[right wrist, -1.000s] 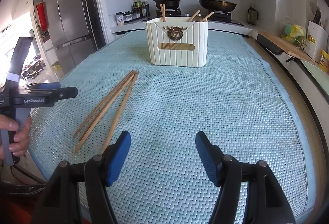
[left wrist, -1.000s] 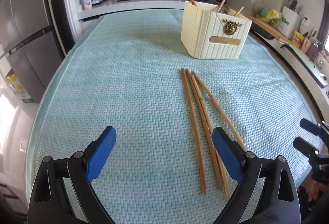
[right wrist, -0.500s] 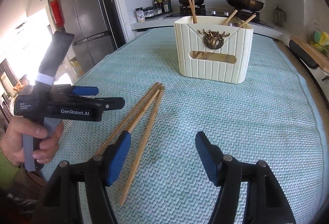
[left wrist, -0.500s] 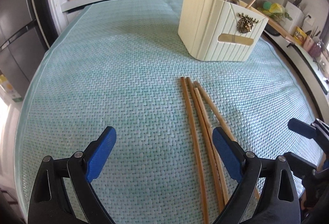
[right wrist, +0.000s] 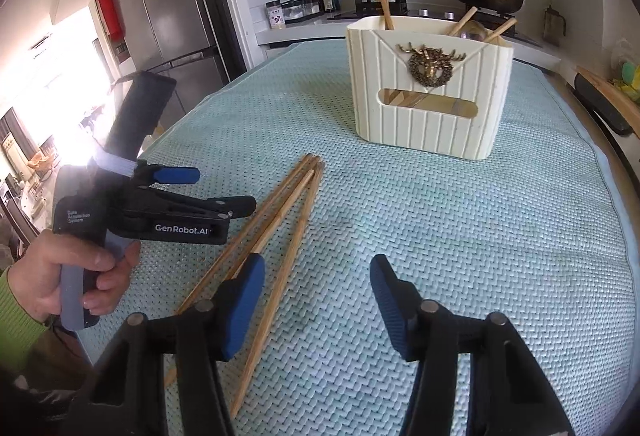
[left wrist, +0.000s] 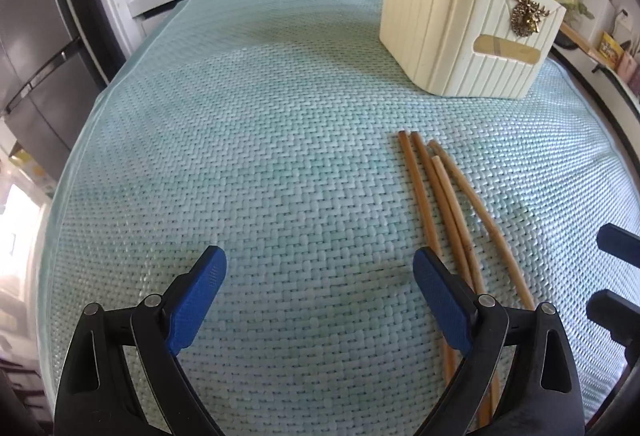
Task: Organize utensils
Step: 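Lower the right gripper onto a chopstick while the left gripper grasps another chopstick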
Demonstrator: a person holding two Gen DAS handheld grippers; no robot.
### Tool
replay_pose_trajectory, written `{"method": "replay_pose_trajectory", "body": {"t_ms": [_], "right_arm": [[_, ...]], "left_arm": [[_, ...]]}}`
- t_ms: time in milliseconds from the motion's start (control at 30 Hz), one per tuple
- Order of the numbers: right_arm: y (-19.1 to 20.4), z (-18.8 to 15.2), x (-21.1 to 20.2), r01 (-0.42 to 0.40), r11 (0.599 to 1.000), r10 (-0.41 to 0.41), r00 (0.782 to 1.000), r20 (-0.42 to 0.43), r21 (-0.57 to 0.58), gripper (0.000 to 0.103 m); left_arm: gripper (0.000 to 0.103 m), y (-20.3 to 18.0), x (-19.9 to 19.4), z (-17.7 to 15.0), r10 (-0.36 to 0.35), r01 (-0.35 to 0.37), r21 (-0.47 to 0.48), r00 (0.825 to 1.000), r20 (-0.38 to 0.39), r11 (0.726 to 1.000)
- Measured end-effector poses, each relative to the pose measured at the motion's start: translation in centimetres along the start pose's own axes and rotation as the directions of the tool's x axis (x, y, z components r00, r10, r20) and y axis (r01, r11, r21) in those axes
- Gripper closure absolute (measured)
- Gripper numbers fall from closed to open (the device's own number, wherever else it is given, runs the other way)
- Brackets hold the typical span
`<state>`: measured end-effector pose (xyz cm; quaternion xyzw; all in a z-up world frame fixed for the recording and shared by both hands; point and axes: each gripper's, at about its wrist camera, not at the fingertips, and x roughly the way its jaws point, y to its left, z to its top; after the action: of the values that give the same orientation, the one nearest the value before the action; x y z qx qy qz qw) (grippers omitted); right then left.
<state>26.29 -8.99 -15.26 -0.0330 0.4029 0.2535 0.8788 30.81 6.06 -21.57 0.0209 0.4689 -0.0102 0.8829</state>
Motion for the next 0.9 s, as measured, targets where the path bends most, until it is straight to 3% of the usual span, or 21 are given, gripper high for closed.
{"method": "replay_pose_trajectory", "body": {"t_ms": [133,267,433,500,900], "right_arm": [[1.2,0.7,2.9,-0.015,0.999,0.013,0.999,-0.047,-0.049,0.061],[1.9,1.0,4.4,0.019,0.995,-0.025,0.998,-0.059,-0.1,0.064],[3.1,1.2,6.1,0.052,0.98,-0.068,0.994,-0.08,-0.191,0.089],[3.1,1.2,6.1,0.078,0.977,-0.095,0.993,-0.076,-0.2,0.093],[-3.3,-1.4,2.8,0.197,0.98,-0.196,0.974,-0.117,-0.001,0.095]], "left_arm": [[0.008,1.3,-0.2,-0.5,-0.022,0.022,-0.045,1.0,-0.008,0.999],[0.008,1.2,-1.5,-0.6,-0.089,0.09,-0.053,0.996,0.027,0.995],[0.008,-0.8,-1.5,-0.2,-0.106,0.106,0.013,0.994,0.024,0.994],[0.008,-1.3,-1.3,-0.1,-0.108,0.107,0.033,0.994,0.019,0.994],[0.008,-1.2,0.5,1.0,-0.06,0.061,0.036,0.998,-0.014,0.998]]}}
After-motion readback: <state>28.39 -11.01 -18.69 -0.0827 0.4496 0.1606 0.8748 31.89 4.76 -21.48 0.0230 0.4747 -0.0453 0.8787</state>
